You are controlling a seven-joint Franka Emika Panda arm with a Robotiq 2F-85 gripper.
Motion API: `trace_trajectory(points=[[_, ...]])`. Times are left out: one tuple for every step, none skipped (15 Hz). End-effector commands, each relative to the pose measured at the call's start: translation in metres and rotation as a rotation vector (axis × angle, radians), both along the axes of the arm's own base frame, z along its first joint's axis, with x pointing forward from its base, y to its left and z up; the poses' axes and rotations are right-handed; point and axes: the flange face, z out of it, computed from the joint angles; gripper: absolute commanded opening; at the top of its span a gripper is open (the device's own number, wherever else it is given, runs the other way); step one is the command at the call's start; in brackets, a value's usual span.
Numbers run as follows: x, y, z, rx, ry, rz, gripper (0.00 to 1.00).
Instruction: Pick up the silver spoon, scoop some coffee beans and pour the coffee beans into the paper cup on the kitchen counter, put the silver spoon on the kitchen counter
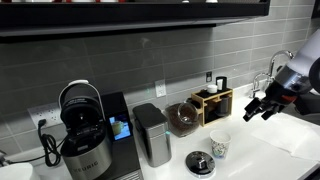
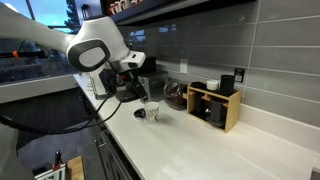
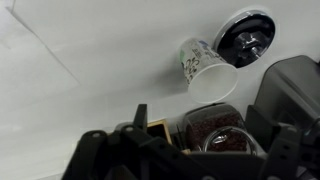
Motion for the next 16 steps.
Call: trace_trajectory(points=[[0.001,0.001,0.000,0.003,0.002,0.001,1.00],[0.002,0.001,0.000,0.004,0.002,0.000,1.00],[0.003,0.000,-0.001,0.005,0.003,-0.001,1.00],[0.003,0.000,-0.001,0.006,0.003,-0.002,1.00],[0.003,0.000,-0.001,0.006,0.003,-0.002,1.00],[0.003,0.000,-0.001,0.006,0.003,-0.002,1.00],[0.003,-0.001,-0.001,0.007,0.003,-0.002,1.00],[0.003,-0.001,-0.001,0.007,0.003,-0.002,1.00],[0.000,0.000,0.001,0.019,-0.015,-0.003,1.00],[0.000,0.002,0.003,0.014,-0.029,-0.008,1.00],[0.002,0.003,0.004,0.010,-0.039,-0.006,1.00],[0.010,0.008,0.007,0.023,-0.069,0.017,1.00],[0.020,0.014,0.009,0.022,-0.101,0.052,1.00],[0.033,0.022,0.010,0.037,-0.146,0.086,1.00],[0.044,0.030,0.010,0.055,-0.182,0.112,1.00],[0.059,0.041,0.009,0.075,-0.201,0.147,1.00]])
